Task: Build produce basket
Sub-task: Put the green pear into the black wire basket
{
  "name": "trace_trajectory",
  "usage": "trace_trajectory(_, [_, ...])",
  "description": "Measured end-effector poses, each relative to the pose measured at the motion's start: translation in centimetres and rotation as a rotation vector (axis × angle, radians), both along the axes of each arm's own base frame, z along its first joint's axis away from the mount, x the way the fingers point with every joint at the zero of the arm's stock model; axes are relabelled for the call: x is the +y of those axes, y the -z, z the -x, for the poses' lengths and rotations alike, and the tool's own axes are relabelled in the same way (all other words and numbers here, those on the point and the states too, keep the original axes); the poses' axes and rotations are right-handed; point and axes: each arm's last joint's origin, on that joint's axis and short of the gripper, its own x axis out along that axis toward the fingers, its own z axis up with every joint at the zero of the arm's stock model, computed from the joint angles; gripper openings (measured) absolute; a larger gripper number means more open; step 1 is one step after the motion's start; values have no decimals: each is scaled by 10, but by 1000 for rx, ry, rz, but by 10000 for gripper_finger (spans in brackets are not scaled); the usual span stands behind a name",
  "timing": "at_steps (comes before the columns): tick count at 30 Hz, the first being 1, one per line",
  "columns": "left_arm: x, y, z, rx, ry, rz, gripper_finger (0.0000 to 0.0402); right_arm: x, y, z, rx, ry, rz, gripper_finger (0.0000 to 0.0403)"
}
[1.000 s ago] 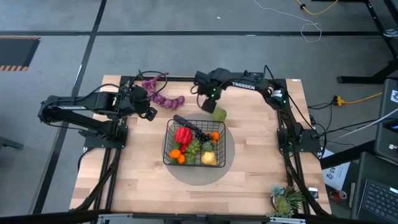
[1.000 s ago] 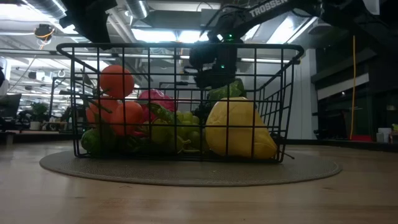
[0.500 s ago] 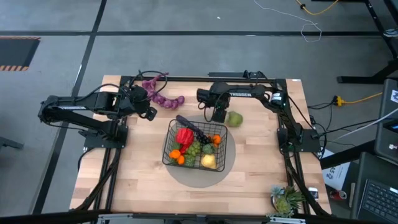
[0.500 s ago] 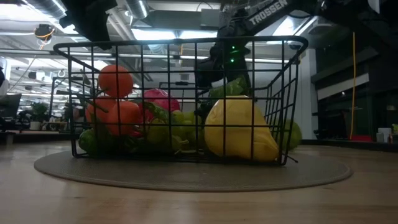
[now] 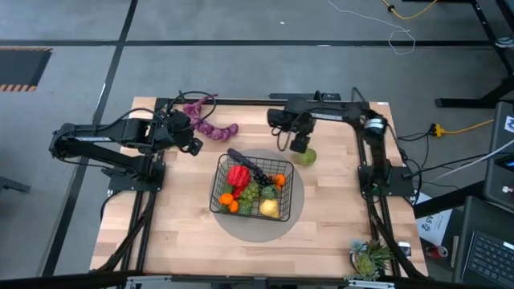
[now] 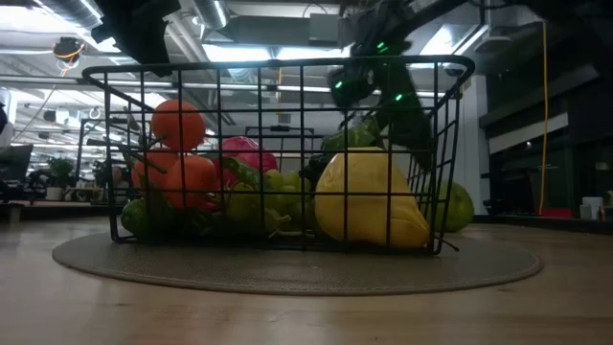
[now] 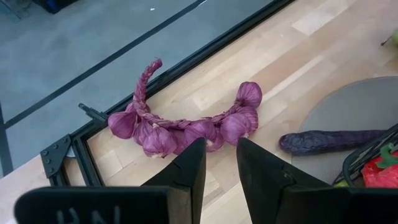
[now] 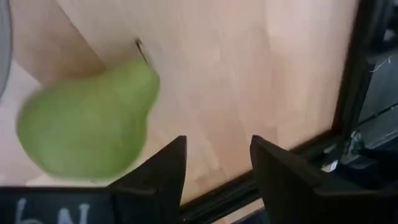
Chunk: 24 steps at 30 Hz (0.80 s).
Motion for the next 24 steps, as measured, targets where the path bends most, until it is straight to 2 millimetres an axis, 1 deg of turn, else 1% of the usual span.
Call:
trace_trajectory(4, [0, 0, 0, -1, 1, 0, 85, 11, -15, 28, -65, 63, 38, 179])
trace_trajectory(7, [0, 0, 0, 0, 0, 0, 85, 20, -24, 49, -197, 109, 74, 179])
trace_trajectory(10, [0, 0, 0, -1, 0, 0, 85, 28, -24, 58, -418, 118, 89, 179])
trace_trajectory(13, [0, 0, 0, -1, -1, 1, 85, 33, -23, 56, -703, 93, 113, 179])
trace_trajectory(15, [0, 0, 0, -2, -1, 1, 85, 37, -16, 54, -831, 66, 123, 179])
trace_trajectory(18, [0, 0, 0, -6, -3, 3, 85, 41, 1, 54, -918, 29, 130, 179])
trace_trajectory(21, [0, 0, 0, -6, -4, 3, 85, 46, 22, 57, -946, 23, 80, 179])
trace_trajectory(24, [0, 0, 0, -6, -4, 4, 85, 53, 38, 64, -898, 34, 54, 179])
